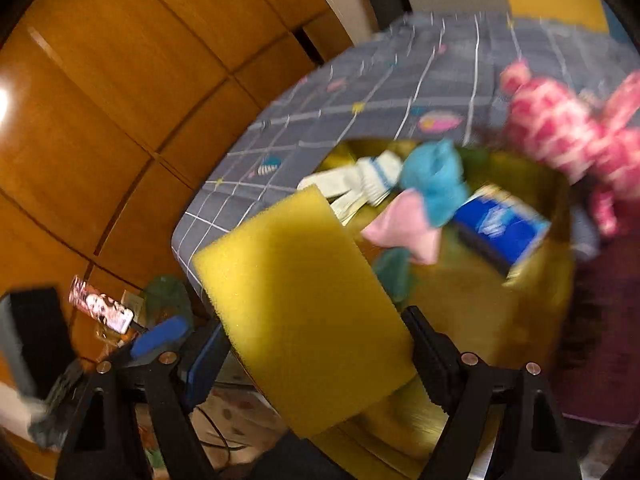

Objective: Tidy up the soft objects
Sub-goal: 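Lower the yellow sponge into the gold tin and open the right tool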

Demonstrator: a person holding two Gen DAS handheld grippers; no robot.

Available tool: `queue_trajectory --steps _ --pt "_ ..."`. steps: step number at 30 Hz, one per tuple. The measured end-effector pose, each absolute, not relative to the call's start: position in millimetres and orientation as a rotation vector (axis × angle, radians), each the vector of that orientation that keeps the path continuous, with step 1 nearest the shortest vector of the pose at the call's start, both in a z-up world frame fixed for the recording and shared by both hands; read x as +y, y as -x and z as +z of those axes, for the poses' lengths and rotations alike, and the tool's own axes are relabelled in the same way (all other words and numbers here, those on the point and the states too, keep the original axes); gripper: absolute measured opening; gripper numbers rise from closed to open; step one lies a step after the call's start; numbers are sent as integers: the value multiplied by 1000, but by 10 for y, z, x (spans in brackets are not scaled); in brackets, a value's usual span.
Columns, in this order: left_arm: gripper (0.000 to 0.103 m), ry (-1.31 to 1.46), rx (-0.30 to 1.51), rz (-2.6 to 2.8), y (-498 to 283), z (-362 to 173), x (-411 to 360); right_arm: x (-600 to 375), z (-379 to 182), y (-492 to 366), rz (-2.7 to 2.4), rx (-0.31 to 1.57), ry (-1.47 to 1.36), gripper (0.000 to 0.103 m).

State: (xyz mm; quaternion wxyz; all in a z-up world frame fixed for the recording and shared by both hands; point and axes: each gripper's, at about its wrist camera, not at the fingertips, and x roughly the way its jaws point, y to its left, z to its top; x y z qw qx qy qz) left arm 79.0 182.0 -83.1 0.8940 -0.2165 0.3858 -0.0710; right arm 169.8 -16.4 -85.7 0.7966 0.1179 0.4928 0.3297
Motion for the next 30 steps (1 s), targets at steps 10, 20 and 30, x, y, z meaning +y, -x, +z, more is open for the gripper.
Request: queue_trajectory --steps 10,20,30 --pt "74 523 786 -63 -560 -881 2222 574 -1346 -2069 539 1204 -298 85" --pt "74 547 778 -40 -503 -896 2315 681 -1525 -2352 435 1280 -494 93" --pt "74 529 802 -94 -673 -901 2075 236 -1050 -2069 497 1164 -484 96"
